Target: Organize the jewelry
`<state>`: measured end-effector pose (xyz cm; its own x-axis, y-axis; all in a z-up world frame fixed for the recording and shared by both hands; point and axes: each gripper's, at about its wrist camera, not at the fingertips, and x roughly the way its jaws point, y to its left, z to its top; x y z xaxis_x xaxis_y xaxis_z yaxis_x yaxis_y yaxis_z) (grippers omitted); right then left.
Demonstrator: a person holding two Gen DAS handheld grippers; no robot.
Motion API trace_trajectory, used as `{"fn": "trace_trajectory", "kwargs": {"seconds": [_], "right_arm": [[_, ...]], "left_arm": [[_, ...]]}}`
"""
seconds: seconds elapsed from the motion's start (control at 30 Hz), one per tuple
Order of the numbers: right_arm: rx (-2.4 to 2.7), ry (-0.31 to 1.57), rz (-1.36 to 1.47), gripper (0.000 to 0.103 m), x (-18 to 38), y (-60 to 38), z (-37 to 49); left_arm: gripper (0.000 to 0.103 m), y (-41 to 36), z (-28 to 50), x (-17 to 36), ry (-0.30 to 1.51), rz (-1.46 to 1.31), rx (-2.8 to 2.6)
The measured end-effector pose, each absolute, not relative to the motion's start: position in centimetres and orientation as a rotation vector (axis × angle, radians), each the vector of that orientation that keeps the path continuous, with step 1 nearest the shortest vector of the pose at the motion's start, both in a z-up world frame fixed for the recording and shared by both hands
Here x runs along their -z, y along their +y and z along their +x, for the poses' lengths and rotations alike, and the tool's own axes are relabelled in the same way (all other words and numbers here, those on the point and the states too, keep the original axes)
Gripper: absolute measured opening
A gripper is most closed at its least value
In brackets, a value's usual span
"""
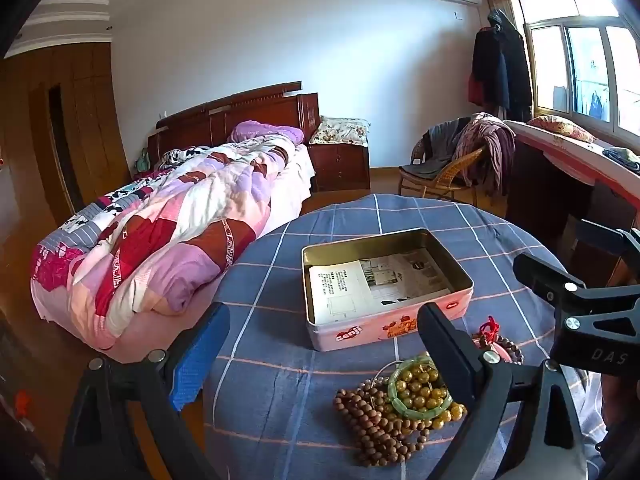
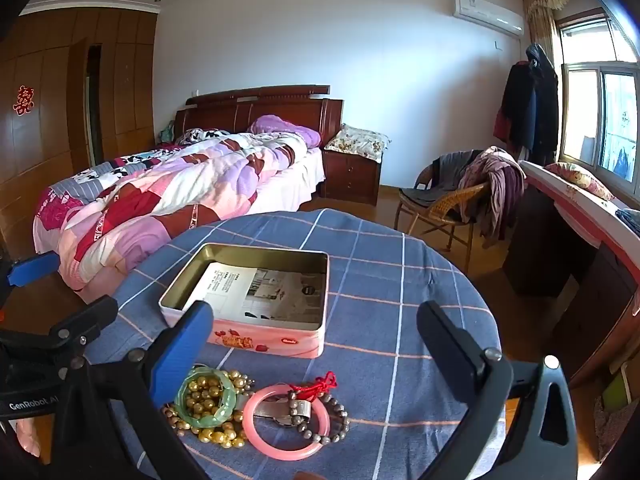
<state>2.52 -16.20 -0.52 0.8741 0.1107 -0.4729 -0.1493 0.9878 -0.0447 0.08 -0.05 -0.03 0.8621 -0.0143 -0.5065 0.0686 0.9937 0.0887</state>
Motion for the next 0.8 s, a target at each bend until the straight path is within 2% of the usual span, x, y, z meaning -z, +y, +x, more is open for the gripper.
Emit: {"fn": "trace_trajectory", "kwargs": {"seconds": [0.8], "right_arm": [[-0.135,0.494,-0.078,0.103,0.59,-16.5,2.77]], "left_arm": [[0.095,0.39,0.22,0.04,0.514,0.129,0.015]]}}
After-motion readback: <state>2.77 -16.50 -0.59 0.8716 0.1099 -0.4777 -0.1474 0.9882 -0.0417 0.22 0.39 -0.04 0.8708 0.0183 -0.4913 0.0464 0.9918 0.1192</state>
